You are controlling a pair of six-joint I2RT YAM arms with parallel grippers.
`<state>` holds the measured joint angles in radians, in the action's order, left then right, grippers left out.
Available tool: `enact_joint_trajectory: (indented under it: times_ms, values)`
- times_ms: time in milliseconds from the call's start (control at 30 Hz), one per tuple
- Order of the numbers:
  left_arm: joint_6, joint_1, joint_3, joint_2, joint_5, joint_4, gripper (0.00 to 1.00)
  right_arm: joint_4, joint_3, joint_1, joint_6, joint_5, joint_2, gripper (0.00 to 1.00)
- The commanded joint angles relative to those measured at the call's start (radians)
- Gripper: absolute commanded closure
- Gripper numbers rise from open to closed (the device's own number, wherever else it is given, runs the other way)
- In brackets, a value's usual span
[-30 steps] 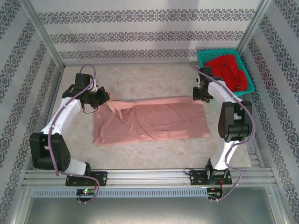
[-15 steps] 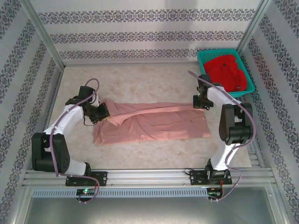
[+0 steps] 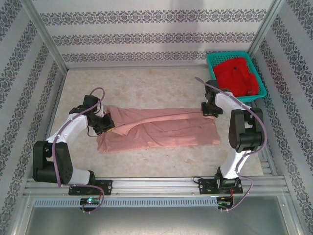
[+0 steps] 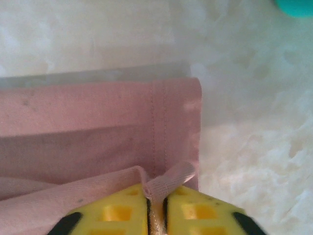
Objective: Fold the inside-out t-shirt
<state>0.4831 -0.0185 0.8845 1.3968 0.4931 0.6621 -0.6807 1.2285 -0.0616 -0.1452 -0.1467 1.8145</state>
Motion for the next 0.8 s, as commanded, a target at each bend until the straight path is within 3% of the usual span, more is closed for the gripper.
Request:
enact_joint_trajectory:
  times_ms: [0,133,300,533,767]
  values:
    - [0.010,-0.015,-0.033,-0.014,-0.018,0.010,0.99,-0.039,-0.034,-0.010,-0.031,-0.023,-0.052,0.70]
    - [0.045,-0.022,-0.069,-0.013,-0.035,-0.029,0.97,0.073,-0.071,-0.085,-0.045,0.057,-0.137,0.57]
    - [0.095,-0.023,-0.117,-0.018,-0.052,-0.104,0.96,0.124,-0.025,-0.163,-0.075,0.108,-0.059,0.55]
    - [0.083,-0.026,-0.108,0.002,-0.057,-0.119,0.96,0.026,0.060,-0.109,-0.092,0.081,0.072,0.57]
    - [0.074,-0.026,-0.117,-0.006,-0.067,-0.112,0.96,0.006,-0.066,-0.070,-0.113,0.155,-0.004,0.59]
